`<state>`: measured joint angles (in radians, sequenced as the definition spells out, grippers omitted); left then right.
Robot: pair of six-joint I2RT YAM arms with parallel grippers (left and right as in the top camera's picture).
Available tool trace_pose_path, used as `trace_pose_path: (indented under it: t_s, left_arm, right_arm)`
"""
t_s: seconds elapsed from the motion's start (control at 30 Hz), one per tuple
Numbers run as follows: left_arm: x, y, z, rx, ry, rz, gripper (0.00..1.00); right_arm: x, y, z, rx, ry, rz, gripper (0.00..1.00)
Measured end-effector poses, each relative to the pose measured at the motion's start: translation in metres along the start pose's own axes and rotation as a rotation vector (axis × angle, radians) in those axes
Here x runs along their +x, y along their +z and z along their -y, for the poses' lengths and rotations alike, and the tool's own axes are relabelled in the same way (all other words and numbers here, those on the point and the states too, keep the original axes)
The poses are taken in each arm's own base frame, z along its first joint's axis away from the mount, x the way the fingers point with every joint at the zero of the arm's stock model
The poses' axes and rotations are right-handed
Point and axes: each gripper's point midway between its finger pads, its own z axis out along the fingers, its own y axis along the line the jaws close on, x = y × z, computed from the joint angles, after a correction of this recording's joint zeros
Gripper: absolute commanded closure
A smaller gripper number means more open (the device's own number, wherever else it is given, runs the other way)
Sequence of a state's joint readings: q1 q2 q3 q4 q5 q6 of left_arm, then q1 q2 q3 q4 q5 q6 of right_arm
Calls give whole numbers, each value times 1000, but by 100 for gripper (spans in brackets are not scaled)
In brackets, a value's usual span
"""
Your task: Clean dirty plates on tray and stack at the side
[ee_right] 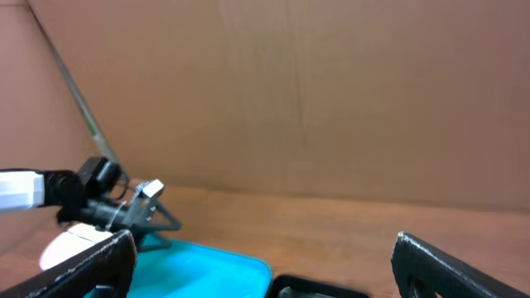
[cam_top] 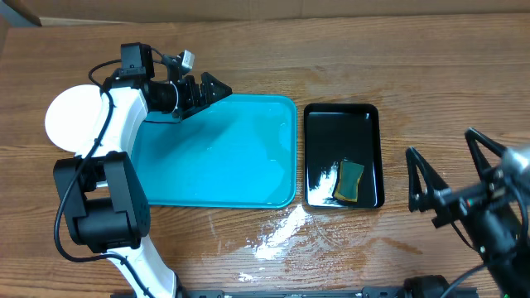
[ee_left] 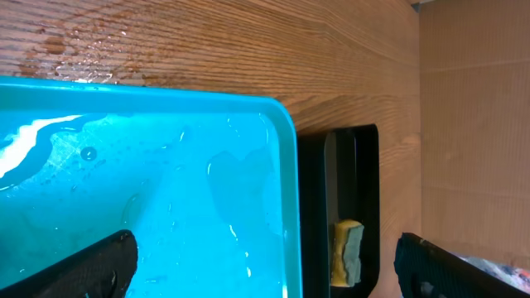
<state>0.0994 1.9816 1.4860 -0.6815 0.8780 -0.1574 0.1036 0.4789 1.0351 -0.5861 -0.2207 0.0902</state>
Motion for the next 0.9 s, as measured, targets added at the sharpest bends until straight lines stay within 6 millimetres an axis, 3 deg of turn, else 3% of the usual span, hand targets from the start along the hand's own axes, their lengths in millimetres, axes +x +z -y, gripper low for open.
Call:
trace_pose_path:
  t_s: [0.1,0.17,0.47,0.7,0.9]
  left_arm:
    - [0,0,0,0,0,0,0]
    - [0,0,0,0,0,0,0]
    - [0,0,0,0,0,0,0]
    - [0,0,0,0,0,0,0]
    - [0,0,0,0,0,0,0]
  right_arm:
    - [4,-15,7,24,-50,169,0]
    - [18,-16,14,42,-73,239,0]
    - [128,16,51,67,-103,330,0]
    - [175,22,66,108,-73,240,0]
    - [235,27,84,184,-8,1,0]
